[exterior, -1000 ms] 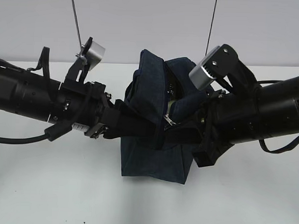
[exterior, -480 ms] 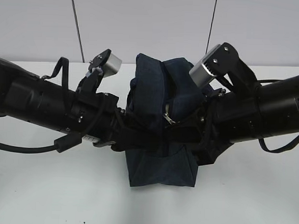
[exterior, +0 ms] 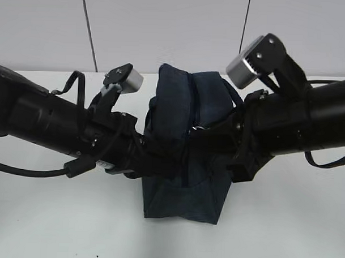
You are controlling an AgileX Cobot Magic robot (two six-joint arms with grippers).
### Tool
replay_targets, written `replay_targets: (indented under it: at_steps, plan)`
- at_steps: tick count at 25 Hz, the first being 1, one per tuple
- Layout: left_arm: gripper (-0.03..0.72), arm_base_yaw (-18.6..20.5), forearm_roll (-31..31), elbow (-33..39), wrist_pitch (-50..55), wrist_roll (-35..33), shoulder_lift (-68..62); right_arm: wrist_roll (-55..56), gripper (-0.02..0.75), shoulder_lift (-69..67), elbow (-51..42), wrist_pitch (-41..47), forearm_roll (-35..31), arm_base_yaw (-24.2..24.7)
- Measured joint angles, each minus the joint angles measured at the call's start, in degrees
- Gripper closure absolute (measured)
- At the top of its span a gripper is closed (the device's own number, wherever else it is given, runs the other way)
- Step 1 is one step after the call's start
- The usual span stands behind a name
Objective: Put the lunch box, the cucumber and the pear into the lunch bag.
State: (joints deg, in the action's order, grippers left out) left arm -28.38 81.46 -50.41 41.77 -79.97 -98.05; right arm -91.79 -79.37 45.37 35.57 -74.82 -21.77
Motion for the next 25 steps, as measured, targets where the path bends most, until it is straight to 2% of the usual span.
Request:
replay_targets:
  at_steps: [10,25]
  plan:
    - [0.7,0.0,-3.4,0.0,-1.2,2.2,0.0,0.0,0.732,1.0,0.7,-6.0,-1.4,0.0]
    - [0.701,0.0,-3.6,0.0,-0.6,3.7,0.0,0.0,0.732,-2.3,5.2,-9.1,-2.2,0.0]
